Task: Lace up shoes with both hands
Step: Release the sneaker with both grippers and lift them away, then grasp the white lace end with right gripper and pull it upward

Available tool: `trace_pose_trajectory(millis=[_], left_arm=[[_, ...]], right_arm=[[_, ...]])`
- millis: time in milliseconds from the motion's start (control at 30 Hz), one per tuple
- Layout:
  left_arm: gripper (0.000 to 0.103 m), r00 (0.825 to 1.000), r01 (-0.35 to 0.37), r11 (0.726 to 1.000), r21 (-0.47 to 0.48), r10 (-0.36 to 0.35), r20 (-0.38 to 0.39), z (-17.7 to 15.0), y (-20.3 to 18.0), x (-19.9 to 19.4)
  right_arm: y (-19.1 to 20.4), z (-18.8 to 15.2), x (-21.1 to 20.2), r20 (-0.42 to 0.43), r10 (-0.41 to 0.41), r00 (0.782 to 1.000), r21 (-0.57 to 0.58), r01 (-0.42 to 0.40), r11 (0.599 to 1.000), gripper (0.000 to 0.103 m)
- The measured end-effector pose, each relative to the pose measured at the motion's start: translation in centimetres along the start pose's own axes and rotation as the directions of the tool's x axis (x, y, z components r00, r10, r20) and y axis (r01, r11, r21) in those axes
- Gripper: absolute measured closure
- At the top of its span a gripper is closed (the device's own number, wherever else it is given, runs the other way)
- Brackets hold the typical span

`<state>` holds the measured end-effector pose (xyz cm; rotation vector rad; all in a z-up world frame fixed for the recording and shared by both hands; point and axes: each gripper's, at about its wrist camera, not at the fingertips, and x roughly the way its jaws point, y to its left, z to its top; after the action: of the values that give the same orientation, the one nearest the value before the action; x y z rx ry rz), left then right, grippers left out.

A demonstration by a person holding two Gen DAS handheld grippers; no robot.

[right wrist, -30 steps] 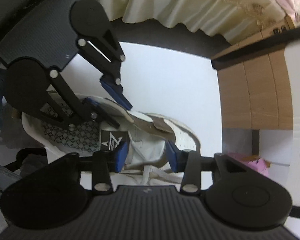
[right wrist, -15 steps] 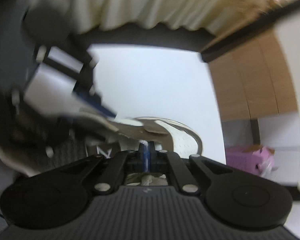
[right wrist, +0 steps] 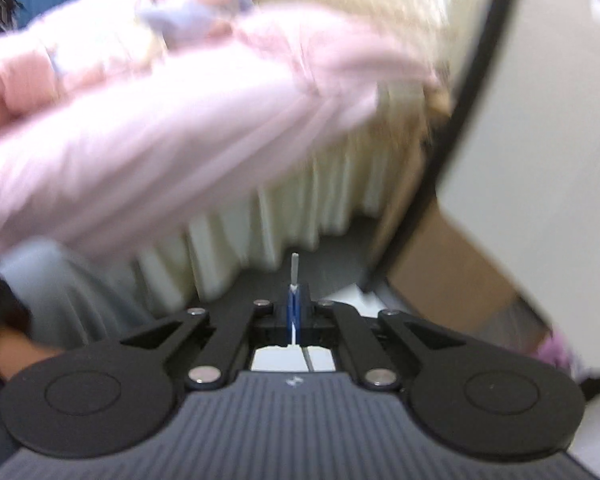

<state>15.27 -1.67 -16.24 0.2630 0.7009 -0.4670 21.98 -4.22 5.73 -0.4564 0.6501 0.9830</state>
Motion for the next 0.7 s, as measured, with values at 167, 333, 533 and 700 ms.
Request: trace_pose_trajectory(millis=[167,333,533,700], left_arm=[[0.078,1.0,0.003,1.0,-0.008,-0.003,0.0,-0.1,-0.1,-0.2],[0.078,1.0,0.006,1.0,-0.012,-0.006,0.0,-0.1,-0.2,-0.2],[0.078,1.0,0.013,1.0,-0.027,-0.013,-0.001,-0.1,0.1,-0.3],[0.078,1.0,0.02,0.999,-0.036,-0.02,-0.002,-0.1,0.3,-0.2]], right_arm=[[1.4,4.0,-0.4,0.089,0.026,0.996,-0.038,-0.022,0.999,0.101],[1.1,3.4,1.3,-0.034,-0.013,0.999,-0.057,0.011,0.998,0.093],[-1.8,0.0,2.0,-0.107,-0.055,0.993,0.022,0.058,0.998,0.047],[-4.1,-4.0,3.8,-0.29,-0.055,0.955,0.047,0.072,0.996,0.051]])
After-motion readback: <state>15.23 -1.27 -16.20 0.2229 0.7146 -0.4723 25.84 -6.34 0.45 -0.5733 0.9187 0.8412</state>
